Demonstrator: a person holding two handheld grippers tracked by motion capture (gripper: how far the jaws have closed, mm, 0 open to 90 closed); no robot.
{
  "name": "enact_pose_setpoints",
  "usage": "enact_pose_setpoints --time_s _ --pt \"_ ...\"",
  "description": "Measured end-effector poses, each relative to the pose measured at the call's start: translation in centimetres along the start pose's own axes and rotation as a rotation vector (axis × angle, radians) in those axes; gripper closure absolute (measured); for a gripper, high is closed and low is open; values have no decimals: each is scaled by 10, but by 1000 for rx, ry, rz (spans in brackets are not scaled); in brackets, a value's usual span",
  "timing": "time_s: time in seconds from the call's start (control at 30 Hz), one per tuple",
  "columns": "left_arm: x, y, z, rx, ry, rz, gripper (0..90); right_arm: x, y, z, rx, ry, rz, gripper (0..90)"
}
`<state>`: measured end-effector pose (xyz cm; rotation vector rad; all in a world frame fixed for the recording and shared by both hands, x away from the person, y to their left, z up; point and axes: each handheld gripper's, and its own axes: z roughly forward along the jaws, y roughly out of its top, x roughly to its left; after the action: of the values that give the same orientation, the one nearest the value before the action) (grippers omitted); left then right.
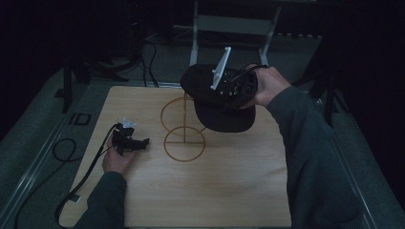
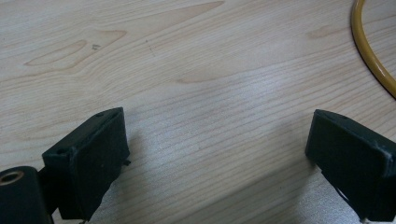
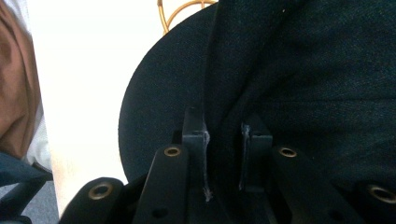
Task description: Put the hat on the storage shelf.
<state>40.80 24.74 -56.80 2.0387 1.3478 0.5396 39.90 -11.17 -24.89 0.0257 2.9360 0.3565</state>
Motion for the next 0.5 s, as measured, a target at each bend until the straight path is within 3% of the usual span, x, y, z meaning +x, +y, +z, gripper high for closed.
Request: enact_pose_setpoints --time_s 0.5 --pt "0 0 0 1 0 2 55 4 12 -3 3 4 -19 766"
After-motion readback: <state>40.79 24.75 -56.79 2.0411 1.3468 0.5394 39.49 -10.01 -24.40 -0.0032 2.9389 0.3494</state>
